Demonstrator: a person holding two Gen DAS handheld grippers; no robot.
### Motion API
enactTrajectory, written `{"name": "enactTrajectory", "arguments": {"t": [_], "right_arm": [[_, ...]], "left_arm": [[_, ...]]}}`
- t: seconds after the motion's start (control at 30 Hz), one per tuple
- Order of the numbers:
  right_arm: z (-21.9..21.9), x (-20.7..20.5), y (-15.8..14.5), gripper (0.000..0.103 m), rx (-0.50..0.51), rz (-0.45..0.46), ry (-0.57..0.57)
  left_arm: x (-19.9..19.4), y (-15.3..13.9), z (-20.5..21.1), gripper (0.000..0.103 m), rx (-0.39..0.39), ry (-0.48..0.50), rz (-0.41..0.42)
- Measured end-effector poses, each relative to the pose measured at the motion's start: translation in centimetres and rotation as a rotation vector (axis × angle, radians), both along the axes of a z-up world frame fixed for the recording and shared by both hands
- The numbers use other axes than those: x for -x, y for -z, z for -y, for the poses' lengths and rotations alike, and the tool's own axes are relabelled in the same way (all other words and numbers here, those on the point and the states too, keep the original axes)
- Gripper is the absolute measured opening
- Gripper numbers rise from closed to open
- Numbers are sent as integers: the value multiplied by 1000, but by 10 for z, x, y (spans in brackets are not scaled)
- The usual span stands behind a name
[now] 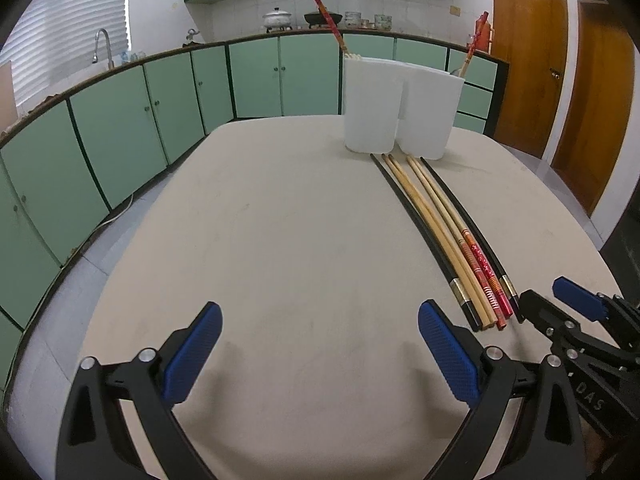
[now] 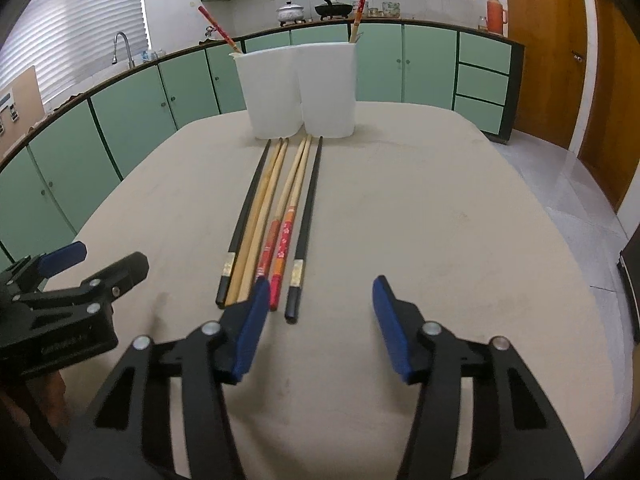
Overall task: Organize utensils
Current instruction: 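Withdraw both tools from the holder back toward the remaining chopsticks, then close the right tool on a black chopstick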
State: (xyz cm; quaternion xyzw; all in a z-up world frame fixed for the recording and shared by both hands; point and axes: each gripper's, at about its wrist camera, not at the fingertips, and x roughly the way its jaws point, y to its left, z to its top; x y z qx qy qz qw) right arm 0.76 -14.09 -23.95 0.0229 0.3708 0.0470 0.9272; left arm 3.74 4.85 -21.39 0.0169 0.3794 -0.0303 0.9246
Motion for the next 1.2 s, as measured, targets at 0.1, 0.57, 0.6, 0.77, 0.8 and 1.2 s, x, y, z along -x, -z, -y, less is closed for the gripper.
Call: {"name": "enactTrajectory", "arguments": {"t": [0.1, 0.57, 0.6, 0.77, 0.8, 1.2], "right_arm": [[-4, -2, 3, 41, 18, -12, -9], [-11, -7, 7, 27, 67, -52, -19], [-11, -7, 7, 24, 68, -53, -19], [-7, -10, 7, 6, 50, -60, -26], [-4, -10, 6, 6, 39, -63, -28], [41, -8, 3, 6, -29, -56, 34]], "left_arm": [[-1, 1, -4, 96, 11, -9, -3], [0, 0, 6, 96, 28, 19, -2], [0, 0, 7, 96, 28, 22, -1], [1, -2, 17, 96, 25, 44, 2], [1, -2, 21, 96, 24, 49, -1], [-7, 10, 47, 96, 50, 72, -53]]}}
